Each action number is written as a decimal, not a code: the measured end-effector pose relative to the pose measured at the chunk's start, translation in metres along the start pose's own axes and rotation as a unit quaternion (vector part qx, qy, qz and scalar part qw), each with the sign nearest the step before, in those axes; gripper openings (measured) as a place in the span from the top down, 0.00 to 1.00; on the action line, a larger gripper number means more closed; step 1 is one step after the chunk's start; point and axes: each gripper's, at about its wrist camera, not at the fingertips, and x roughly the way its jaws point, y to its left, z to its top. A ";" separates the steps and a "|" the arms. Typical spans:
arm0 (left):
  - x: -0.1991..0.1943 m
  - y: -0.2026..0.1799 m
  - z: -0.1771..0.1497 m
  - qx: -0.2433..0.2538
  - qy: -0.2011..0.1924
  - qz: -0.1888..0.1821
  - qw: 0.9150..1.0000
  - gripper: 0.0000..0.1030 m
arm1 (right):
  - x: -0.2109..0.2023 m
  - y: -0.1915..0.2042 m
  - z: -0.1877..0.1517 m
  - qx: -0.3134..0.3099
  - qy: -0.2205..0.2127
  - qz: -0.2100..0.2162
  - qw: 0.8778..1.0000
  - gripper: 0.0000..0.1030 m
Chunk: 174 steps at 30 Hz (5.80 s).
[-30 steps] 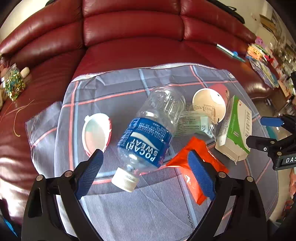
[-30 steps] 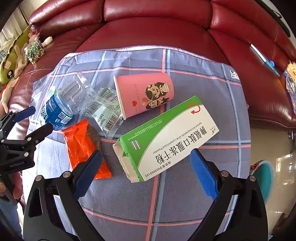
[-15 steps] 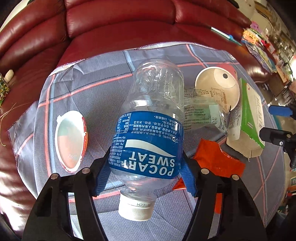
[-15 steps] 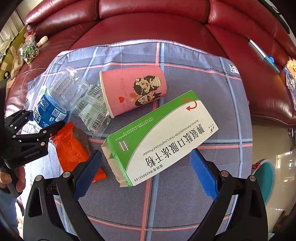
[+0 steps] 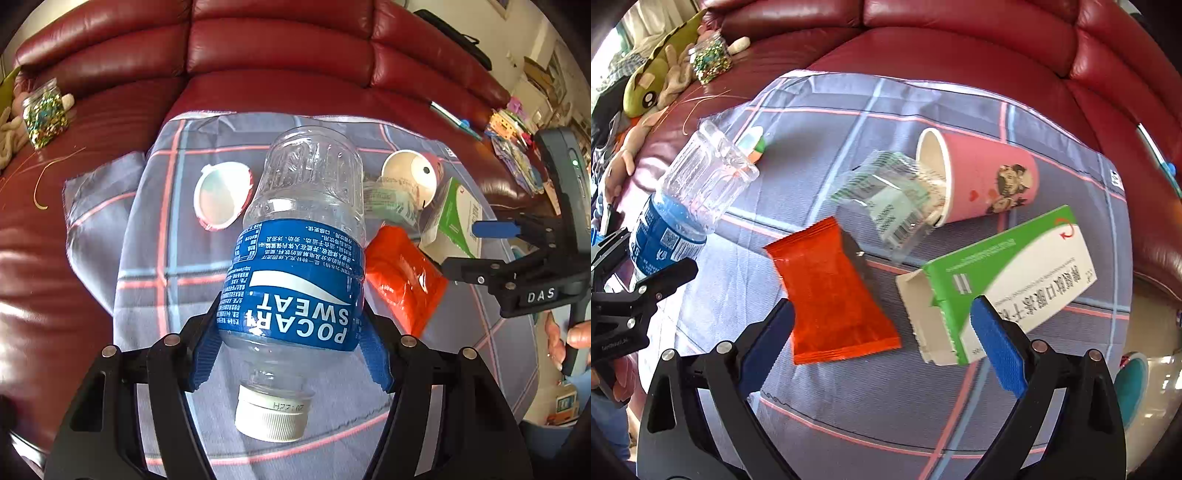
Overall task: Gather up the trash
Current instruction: 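Grasp the blue-labelled water bottle with the left tool while the right tool grasps the red snack bag, then carry bottle and snack bag over the teal bin and open both tools, then move both open tools back over the cloth, then grasp the small white cup with the left tool while the right tool grasps the clear wrapper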
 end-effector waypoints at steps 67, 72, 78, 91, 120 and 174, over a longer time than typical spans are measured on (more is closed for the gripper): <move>0.066 -0.462 -0.029 0.284 0.080 -0.152 0.943 0.35 | -0.162 -0.355 -0.300 0.324 -0.135 -0.052 0.935 0.63; 0.094 -0.493 -0.028 0.292 0.102 -0.154 0.939 0.35 | -0.152 -0.378 -0.315 0.344 -0.123 -0.050 0.930 0.63; 0.126 -0.519 -0.026 0.296 0.125 -0.157 0.934 0.35 | -0.138 -0.395 -0.321 0.356 -0.110 -0.046 0.927 0.63; 0.164 -0.534 -0.018 0.275 0.137 -0.145 0.940 0.21 | -0.115 -0.412 -0.318 0.370 -0.090 -0.045 0.924 0.63; 0.123 -0.493 -0.016 0.242 0.107 -0.147 0.953 0.05 | -0.114 -0.390 -0.298 0.370 -0.065 -0.064 0.925 0.15; 0.037 -0.035 0.036 -0.050 0.017 -0.001 0.999 0.05 | -0.034 -0.078 0.013 0.068 -0.013 -0.045 0.997 0.15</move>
